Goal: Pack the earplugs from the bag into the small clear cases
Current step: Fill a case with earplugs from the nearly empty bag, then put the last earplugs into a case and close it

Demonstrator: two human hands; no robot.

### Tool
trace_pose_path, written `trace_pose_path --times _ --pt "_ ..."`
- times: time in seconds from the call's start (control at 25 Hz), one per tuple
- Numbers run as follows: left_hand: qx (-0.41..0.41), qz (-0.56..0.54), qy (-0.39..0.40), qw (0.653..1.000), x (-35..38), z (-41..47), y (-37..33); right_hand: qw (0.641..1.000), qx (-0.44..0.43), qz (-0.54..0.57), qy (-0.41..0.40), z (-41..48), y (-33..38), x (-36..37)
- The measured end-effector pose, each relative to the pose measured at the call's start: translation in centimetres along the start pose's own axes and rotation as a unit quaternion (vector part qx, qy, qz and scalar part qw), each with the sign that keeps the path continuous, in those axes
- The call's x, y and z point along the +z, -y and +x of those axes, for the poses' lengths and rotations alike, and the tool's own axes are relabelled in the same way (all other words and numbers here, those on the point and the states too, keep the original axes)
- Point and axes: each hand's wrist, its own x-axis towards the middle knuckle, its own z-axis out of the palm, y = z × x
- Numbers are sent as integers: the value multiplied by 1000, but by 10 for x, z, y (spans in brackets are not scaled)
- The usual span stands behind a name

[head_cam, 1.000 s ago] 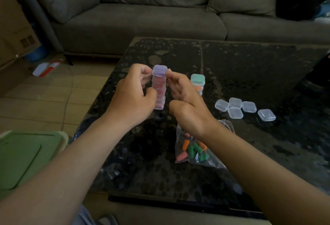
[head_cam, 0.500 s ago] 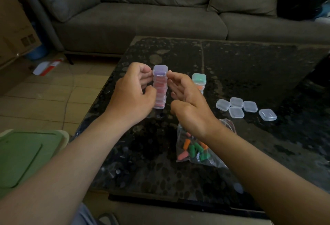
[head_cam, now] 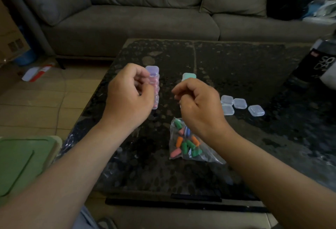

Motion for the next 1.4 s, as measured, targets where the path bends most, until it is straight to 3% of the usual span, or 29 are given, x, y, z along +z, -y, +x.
trace_pose_path --times 0.2,0.4,0.64,0.8,1.16,1.32,1.4 --pt "65 5 107 992 24 -18 -9 991 69 -99 -63 1 -17 -50" --pt "66 47 226 971 43 -30 -14 937 192 -287 46 2 -61 -91" --pt "59 80 291 951 61 -39 -22 909 174 -363 103 -4 -84 -96" --pt "59 78 300 949 68 -40 -21 911 139 -366 130 -5 -89 -94" --pt "68 70 302 948 70 -41 -14 912 136 -382 69 -6 -84 -79" --pt "57 61 286 955 65 -39 -17 964 151 -217 24 -4 -72 -84" --pt "14 29 272 962 62 -37 -20 985 116 -131 10 -8 -58 -86"
